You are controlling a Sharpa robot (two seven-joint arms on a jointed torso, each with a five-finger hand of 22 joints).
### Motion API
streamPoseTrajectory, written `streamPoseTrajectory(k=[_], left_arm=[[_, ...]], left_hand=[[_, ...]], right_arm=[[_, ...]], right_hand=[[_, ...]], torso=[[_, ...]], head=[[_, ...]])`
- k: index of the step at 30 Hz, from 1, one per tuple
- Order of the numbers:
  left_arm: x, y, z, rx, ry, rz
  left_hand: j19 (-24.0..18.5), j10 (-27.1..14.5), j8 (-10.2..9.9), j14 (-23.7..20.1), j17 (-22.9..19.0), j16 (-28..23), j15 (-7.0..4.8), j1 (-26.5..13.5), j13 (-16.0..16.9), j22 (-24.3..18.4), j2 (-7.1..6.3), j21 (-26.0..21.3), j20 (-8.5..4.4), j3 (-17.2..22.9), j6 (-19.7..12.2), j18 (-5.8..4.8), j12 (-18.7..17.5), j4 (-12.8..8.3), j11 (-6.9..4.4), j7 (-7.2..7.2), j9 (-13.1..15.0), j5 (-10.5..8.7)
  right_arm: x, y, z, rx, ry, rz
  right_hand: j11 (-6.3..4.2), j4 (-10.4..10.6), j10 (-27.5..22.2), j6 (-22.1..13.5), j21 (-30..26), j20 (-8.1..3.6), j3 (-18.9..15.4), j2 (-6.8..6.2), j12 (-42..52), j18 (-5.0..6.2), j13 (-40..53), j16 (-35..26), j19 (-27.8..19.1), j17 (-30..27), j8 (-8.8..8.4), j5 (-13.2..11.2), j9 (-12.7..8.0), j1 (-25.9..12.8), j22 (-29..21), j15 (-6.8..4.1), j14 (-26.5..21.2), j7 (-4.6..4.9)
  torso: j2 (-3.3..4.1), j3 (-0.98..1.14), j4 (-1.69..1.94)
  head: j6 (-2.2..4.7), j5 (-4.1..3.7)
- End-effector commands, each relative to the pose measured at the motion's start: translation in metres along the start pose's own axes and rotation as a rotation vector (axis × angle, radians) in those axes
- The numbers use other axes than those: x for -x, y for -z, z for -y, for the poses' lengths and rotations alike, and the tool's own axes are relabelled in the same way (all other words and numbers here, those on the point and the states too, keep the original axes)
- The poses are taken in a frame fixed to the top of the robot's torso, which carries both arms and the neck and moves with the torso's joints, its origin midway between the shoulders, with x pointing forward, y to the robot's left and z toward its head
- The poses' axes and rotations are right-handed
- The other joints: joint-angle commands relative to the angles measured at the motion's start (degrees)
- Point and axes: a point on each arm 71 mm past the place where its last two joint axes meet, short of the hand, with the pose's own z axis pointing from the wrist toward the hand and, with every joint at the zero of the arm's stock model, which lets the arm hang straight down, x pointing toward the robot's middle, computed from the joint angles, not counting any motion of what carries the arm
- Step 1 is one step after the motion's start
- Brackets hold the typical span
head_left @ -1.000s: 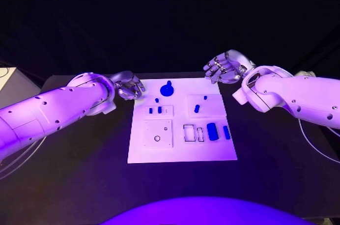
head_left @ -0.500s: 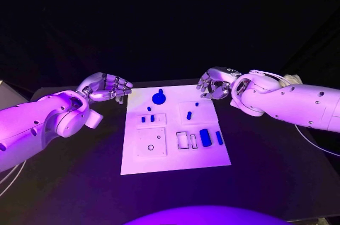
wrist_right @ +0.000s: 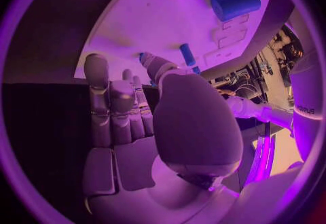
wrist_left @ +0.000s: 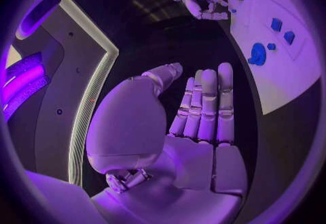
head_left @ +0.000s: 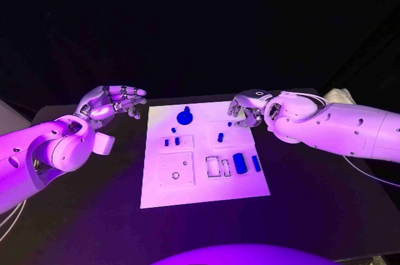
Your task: Assemble the parts on the task board
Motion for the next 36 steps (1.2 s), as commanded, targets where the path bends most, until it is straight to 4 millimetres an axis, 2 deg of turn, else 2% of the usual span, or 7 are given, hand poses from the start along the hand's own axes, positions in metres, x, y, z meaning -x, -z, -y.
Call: streamPoseTrajectory(k=[1,3,12,23,25,28,36], left_arm=[[0.0,0.001,0.004,-0.045,0.039,0.025],[0.0,0.001,0.004,-0.046,0.04,0.025],[-0.001,0.001,0.005,-0.047,0.041,0.025],[-0.001,0.002,0.004,-0.043,0.043,0.025],[-0.001,0.002,0.004,-0.042,0.043,0.026],[-0.001,0.002,0.004,-0.04,0.044,0.026],[0.0,0.002,0.004,-0.036,0.043,0.032]], left_hand=[[0.22,-0.79,-0.03,-0.49,-0.1,-0.4,0.03,0.54,0.09,-0.13,0.25,-0.34,-0.07,-0.38,-0.48,0.34,0.29,-0.11,0.03,0.42,-0.15,0.23],[0.19,-1.71,-0.01,-0.91,-0.22,-0.67,0.3,0.74,0.13,-0.33,0.3,-0.68,0.06,-0.52,-0.8,0.3,0.38,-0.11,0.33,0.73,-0.22,0.25],[0.12,-2.64,0.24,-1.45,-0.43,-1.07,0.47,1.61,0.25,-0.58,0.83,-1.09,0.2,-0.26,-1.04,0.33,0.81,-0.42,0.57,0.98,-0.26,0.5],[0.15,-2.7,0.3,-1.46,-0.44,-1.08,0.49,1.67,0.28,-0.59,0.98,-1.11,0.22,-0.21,-1.04,0.33,0.91,-0.4,0.61,1.03,-0.26,0.52],[0.15,-2.7,0.3,-1.46,-0.44,-1.08,0.49,1.67,0.28,-0.59,0.98,-1.11,0.22,-0.21,-1.04,0.33,0.91,-0.4,0.61,1.03,-0.26,0.52],[0.16,-2.72,0.33,-1.46,-0.45,-1.08,0.5,1.69,0.29,-0.59,1.04,-1.12,0.23,-0.2,-1.03,0.33,0.96,-0.39,0.62,1.04,-0.25,0.52],[0.16,-2.72,0.33,-1.46,-0.45,-1.08,0.5,1.69,0.29,-0.59,1.04,-1.12,0.23,-0.2,-1.03,0.33,0.96,-0.39,0.62,1.04,-0.25,0.52]], right_arm=[[-0.006,-0.002,-0.002,0.004,0.067,-0.034],[-0.007,-0.002,-0.005,0.011,0.072,-0.037],[-0.013,-0.006,-0.013,0.034,0.077,-0.042],[-0.02,-0.011,-0.018,0.034,0.074,-0.055],[-0.021,-0.012,-0.018,0.032,0.075,-0.062],[-0.022,-0.013,-0.017,0.026,0.079,-0.069],[-0.025,-0.014,-0.018,0.017,0.091,-0.076]], right_hand=[[0.03,0.0,-0.23,-0.3,0.22,-0.01,-0.45,0.67,0.15,-0.65,0.11,0.58,0.01,0.41,-0.37,-0.13,0.08,0.08,0.25,0.42,1.04,0.14],[0.05,-0.07,-0.3,-0.29,-0.59,0.0,-0.42,0.82,0.14,-0.49,0.12,0.24,-0.39,-0.03,-0.41,-0.03,0.11,0.3,-0.66,0.43,0.9,0.14],[-0.21,-0.12,1.06,1.19,4.17,-0.07,1.04,1.57,0.54,-1.24,0.3,4.92,0.82,3.86,-0.04,0.19,0.71,1.03,4.89,0.3,1.5,-0.01],[-0.49,0.21,2.87,3.11,10.21,-0.3,6.51,3.2,0.42,-2.16,0.16,9.69,2.32,7.53,0.49,-1.02,1.7,0.8,11.84,0.03,1.83,-0.3],[-0.65,-0.24,3.28,3.52,10.96,-0.4,8.48,3.84,0.33,-2.23,0.12,10.21,2.28,7.73,0.73,-2.44,2.08,0.92,12.75,-0.09,1.71,-0.43],[-0.77,-0.86,4.15,4.29,13.29,-0.51,10.18,4.53,0.45,-2.64,0.18,11.57,2.99,8.89,1.28,-2.56,2.65,0.79,15.46,-0.25,1.87,-0.55],[-1.15,-2.34,5.84,5.37,16.64,-0.65,11.9,4.99,0.6,-3.21,0.32,13.24,3.91,10.13,2.42,-2.48,3.91,-0.16,19.41,-0.53,1.89,-0.78]], torso=[[0.02,0.06,-0.15],[0.03,0.07,-0.13],[0.08,0.22,-0.03],[0.08,0.17,-0.12],[0.09,0.17,-0.11],[0.08,0.19,-0.1],[0.08,0.16,-0.11]], head=[[0.13,0.57],[0.0,0.58],[-0.17,0.63],[-0.48,0.59],[-0.55,0.49],[-0.64,0.41],[-0.88,0.37]])
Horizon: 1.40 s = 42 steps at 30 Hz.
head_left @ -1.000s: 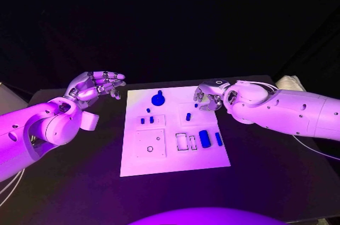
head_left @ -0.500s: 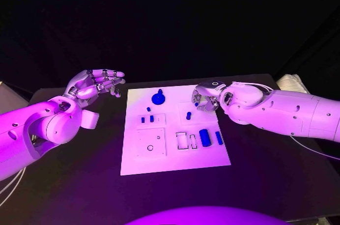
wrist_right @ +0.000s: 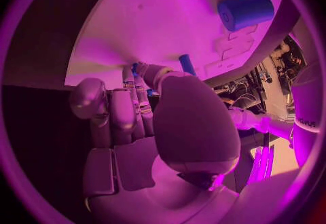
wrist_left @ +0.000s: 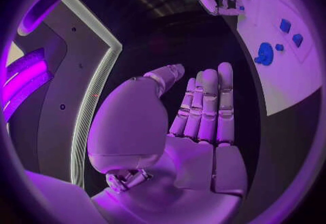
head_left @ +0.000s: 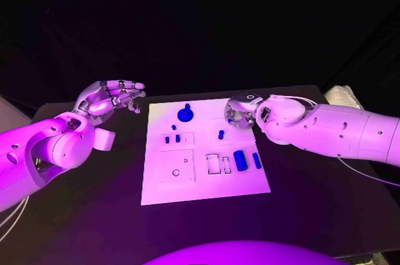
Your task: Assemble the parts on the task board
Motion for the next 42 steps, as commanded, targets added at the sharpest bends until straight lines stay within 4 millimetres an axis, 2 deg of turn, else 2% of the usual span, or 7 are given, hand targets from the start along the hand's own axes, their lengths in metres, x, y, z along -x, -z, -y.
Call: streamPoseTrajectory(k=[1,5,7,19,29,36,42], left_arm=[[0.0,0.0,0.001,-0.008,0.007,0.006],[0.001,0.0,0.001,-0.006,0.006,0.009],[0.001,0.0,0.001,-0.005,0.005,0.011],[0.005,0.0,0.0,0.0,0.005,0.028],[0.007,-0.001,-0.002,0.01,0.007,0.047],[0.006,-0.002,-0.002,0.012,0.014,0.046],[0.002,-0.002,-0.001,0.011,0.02,0.037]], left_hand=[[0.15,-0.28,0.33,-0.53,-0.1,-0.32,-0.02,0.61,0.07,-0.09,-0.03,-0.2,0.22,-0.05,-0.22,0.34,0.3,-0.23,-0.04,0.23,-0.09,0.27],[0.18,-0.32,0.39,-0.52,-0.11,-0.32,-0.01,0.67,0.1,-0.09,0.1,-0.21,0.24,0.0,-0.21,0.34,0.41,-0.23,-0.03,0.26,-0.08,0.27],[0.18,-0.32,0.39,-0.52,-0.11,-0.32,-0.01,0.67,0.1,-0.09,0.1,-0.21,0.24,0.0,-0.21,0.34,0.41,-0.23,-0.03,0.26,-0.08,0.27],[0.22,-0.37,0.44,-0.51,-0.12,-0.31,-0.01,0.79,0.13,-0.09,0.18,-0.21,0.24,0.04,-0.23,0.35,0.52,-0.28,-0.02,0.28,-0.09,0.26],[0.24,-0.4,0.52,-0.52,-0.13,-0.32,0.03,0.68,0.17,-0.11,0.25,-0.23,0.27,-0.02,-0.21,0.33,0.67,-0.17,0.01,0.32,-0.08,0.19],[0.24,-0.43,0.58,-0.53,-0.14,-0.32,0.06,0.57,0.21,-0.13,0.25,-0.26,0.29,-0.1,-0.2,0.33,0.78,-0.08,0.03,0.34,-0.08,0.15],[0.24,-0.43,0.58,-0.53,-0.14,-0.32,0.06,0.57,0.21,-0.13,0.25,-0.26,0.29,-0.1,-0.2,0.33,0.78,-0.08,0.03,0.34,-0.08,0.15]], right_arm=[[-0.008,0.0,-0.002,-0.005,0.027,-0.041],[-0.008,0.0,-0.003,-0.015,0.041,-0.035],[-0.007,0.0,-0.003,-0.021,0.05,-0.019],[0.006,0.009,-0.005,-0.017,0.022,0.131],[0.04,0.028,-0.007,0.033,-0.141,0.295],[0.047,0.035,-0.03,0.107,-0.208,0.304],[0.042,0.036,-0.063,0.187,-0.247,0.28]], right_hand=[[-0.14,-0.25,0.83,0.67,1.21,-0.04,0.58,0.43,0.43,-0.69,0.21,0.88,0.68,0.66,0.64,0.12,0.43,-0.58,1.41,-0.58,1.9,-0.19],[-0.72,-2.03,2.68,1.37,3.57,-0.37,1.98,1.71,0.72,-1.09,0.5,1.9,1.4,1.36,1.84,0.34,1.69,-0.36,4.19,-1.09,1.95,-0.49],[-0.92,-2.94,3.52,1.45,4.47,-0.47,2.78,1.88,0.79,-1.25,0.68,2.07,1.62,1.32,2.36,0.28,2.34,-0.51,5.26,-1.29,1.89,-0.56],[-1.14,-4.67,4.7,1.22,7.13,-0.45,4.59,1.99,0.55,-1.77,1.09,2.44,2.46,1.11,3.31,-1.16,3.93,-1.46,8.48,-1.62,1.77,-0.59],[-1.14,-5.29,4.99,1.15,8.26,-0.46,5.16,1.69,0.37,-1.99,1.22,2.94,2.87,1.39,3.66,-0.5,4.58,-1.88,9.83,-1.66,1.88,-0.53],[-1.1,-5.53,5.03,1.01,8.38,-0.45,5.36,1.59,0.25,-2.0,1.26,3.05,2.83,1.35,3.77,0.29,4.88,-2.14,10.01,-1.63,1.86,-0.47],[-1.08,-5.57,5.0,0.96,8.48,-0.44,5.4,1.6,0.21,-2.02,1.27,3.12,2.87,1.42,3.78,0.37,4.92,-2.18,10.13,-1.62,1.88,-0.44]], torso=[[0.01,-0.03,0.0],[0.0,0.01,0.05],[-0.05,0.0,0.02],[-0.13,0.0,-0.07],[-0.14,-0.09,0.02],[-0.09,0.0,-0.01],[-0.07,-0.12,-0.04]], head=[[-0.17,0.05],[-0.32,-0.06],[-0.42,-0.04],[-0.27,0.08],[-0.28,0.35],[-0.27,0.93],[-0.32,1.8]])
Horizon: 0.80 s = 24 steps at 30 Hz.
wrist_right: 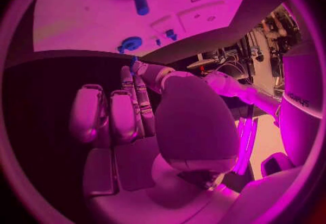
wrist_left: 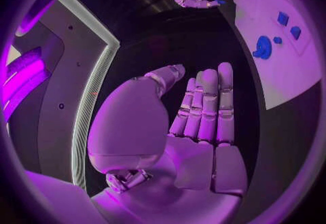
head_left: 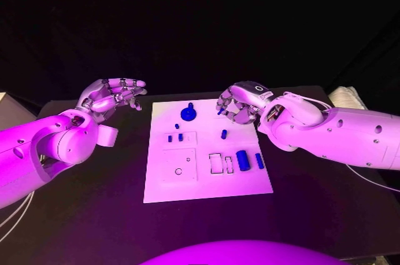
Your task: Assemble the parts on the task board
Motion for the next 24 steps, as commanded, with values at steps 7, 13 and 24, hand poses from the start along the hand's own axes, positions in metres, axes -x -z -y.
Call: streamPoseTrajectory(k=[7,13,24], left_arm=[[-0.01,-0.001,0.002,-0.005,0.022,-0.017],[-0.014,-0.001,0.002,-0.004,0.029,-0.028],[-0.02,-0.003,0.002,-0.001,0.036,-0.041]], left_hand=[[0.24,-0.5,0.38,-0.54,-0.06,-0.32,0.08,0.2,0.1,-0.11,-0.05,-0.3,0.32,-0.17,-0.23,0.33,0.35,-0.01,0.05,0.36,-0.09,0.13],[0.24,-0.5,0.38,-0.54,-0.06,-0.32,0.08,0.2,0.1,-0.11,-0.05,-0.3,0.32,-0.17,-0.23,0.33,0.35,-0.01,0.05,0.36,-0.09,0.13],[0.23,-0.59,0.42,-0.55,-0.07,-0.33,0.1,0.11,0.13,-0.13,-0.06,-0.35,0.34,-0.24,-0.27,0.32,0.45,0.06,0.06,0.36,-0.1,0.12]], right_arm=[[-0.029,-0.003,-0.052,0.125,-0.064,-0.064],[-0.054,-0.007,-0.072,0.15,-0.043,-0.141],[-0.083,-0.009,-0.088,0.156,-0.003,-0.243]], right_hand=[[-2.47,-0.31,2.67,-0.11,0.09,0.09,0.49,0.18,0.2,-1.06,0.73,0.38,0.16,0.04,0.13,0.28,0.14,-0.64,-0.14,-0.26,1.74,0.25],[-2.39,-0.36,2.52,-0.26,-0.16,0.14,0.5,0.27,0.09,-1.0,0.71,0.27,-0.02,-0.23,0.16,-0.07,0.31,-0.86,-0.4,-0.19,1.69,0.34],[-2.38,-0.4,2.51,-0.29,-0.32,0.15,0.52,0.29,0.08,-0.95,0.71,0.15,-0.11,-0.42,0.16,-0.1,0.34,-0.87,-0.58,-0.19,1.66,0.34]], torso=[[0.0,-0.09,0.04],[0.02,-0.1,0.02],[0.04,-0.08,-0.01]], head=[[-0.78,2.35],[-1.37,3.92],[-2.26,5.34]])
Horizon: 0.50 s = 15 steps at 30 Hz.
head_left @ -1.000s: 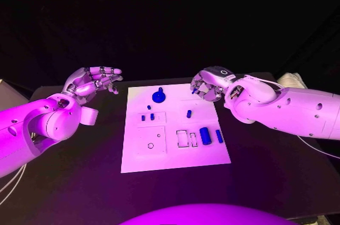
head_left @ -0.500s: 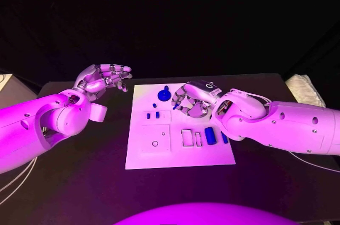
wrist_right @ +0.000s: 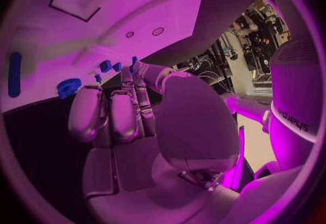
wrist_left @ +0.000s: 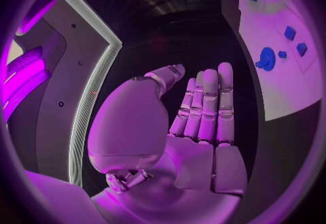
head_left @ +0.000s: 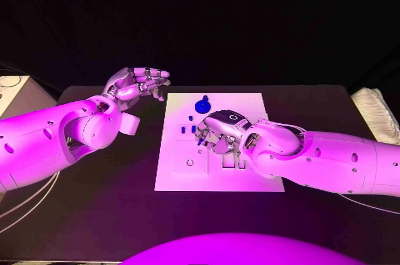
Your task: Assemble the parts on the task board
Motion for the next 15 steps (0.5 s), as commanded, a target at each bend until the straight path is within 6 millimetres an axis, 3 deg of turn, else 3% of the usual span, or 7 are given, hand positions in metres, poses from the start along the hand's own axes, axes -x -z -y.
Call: streamPoseTrajectory(k=[1,8,13,15], left_arm=[[-0.0028,-0.0007,0.0005,0.0,0.012,-0.006],[-0.0036,-0.0008,0.0,0.006,0.015,-0.013],[-0.0039,-0.0009,-0.0002,0.008,0.016,-0.015],[-0.0035,-0.0008,-0.0002,0.009,0.016,-0.014]], left_hand=[[0.23,-0.38,0.21,-0.35,-0.08,-0.33,-0.1,0.11,0.07,-0.08,-0.06,-0.35,0.34,-0.24,-0.07,0.32,0.24,0.06,-0.14,0.16,-0.1,0.12],[0.23,-0.38,0.21,-0.35,-0.08,-0.33,-0.1,0.11,0.07,-0.08,-0.06,-0.35,0.34,-0.24,-0.07,0.32,0.24,0.06,-0.14,0.16,-0.1,0.12],[0.23,-0.38,0.21,-0.35,-0.08,-0.33,-0.1,0.11,0.07,-0.08,-0.06,-0.35,0.34,-0.24,-0.07,0.32,0.24,0.06,-0.14,0.16,-0.1,0.12],[0.23,-0.38,0.21,-0.35,-0.08,-0.33,-0.1,0.11,0.07,-0.08,-0.06,-0.35,0.34,-0.24,-0.07,0.32,0.24,0.06,-0.14,0.16,-0.1,0.12]], right_arm=[[-0.0081,-0.0005,0.0012,-0.018,0.058,-0.074],[-0.0139,-0.0027,0.002,-0.035,0.082,-0.094],[-0.0156,-0.0041,0.0036,-0.046,0.1,-0.102],[-0.0164,-0.0045,0.0039,-0.047,0.105,-0.109]], right_hand=[[-2.38,-0.36,2.51,-0.09,-0.31,0.15,0.52,0.22,0.07,-0.96,0.71,0.16,-0.1,-0.05,0.31,-0.06,0.08,-0.16,-0.05,-0.2,1.65,0.35],[-2.37,-0.38,2.5,-0.11,-0.43,0.15,0.53,0.23,0.06,-0.92,0.71,0.09,-0.16,-0.16,0.32,-0.08,0.1,-0.18,-0.18,-0.19,1.63,0.35],[-2.37,-0.4,2.5,-0.12,-0.29,0.16,0.54,0.25,0.06,-0.96,0.71,0.11,-0.09,-0.14,0.32,-0.09,0.12,-0.18,-0.02,-0.19,1.64,0.36],[-2.37,-0.4,2.5,-0.12,-0.29,0.16,0.54,0.25,0.06,-0.96,0.71,0.11,-0.09,-0.14,0.32,-0.09,0.12,-0.18,-0.02,-0.19,1.64,0.36]], torso=[[0.03,0.02,-0.13],[0.06,0.19,-0.15],[-0.01,0.02,-0.06],[0.04,0.06,-0.11]], head=[[-0.35,0.56],[-0.75,1.07],[-1.05,1.33],[-1.28,1.43]])
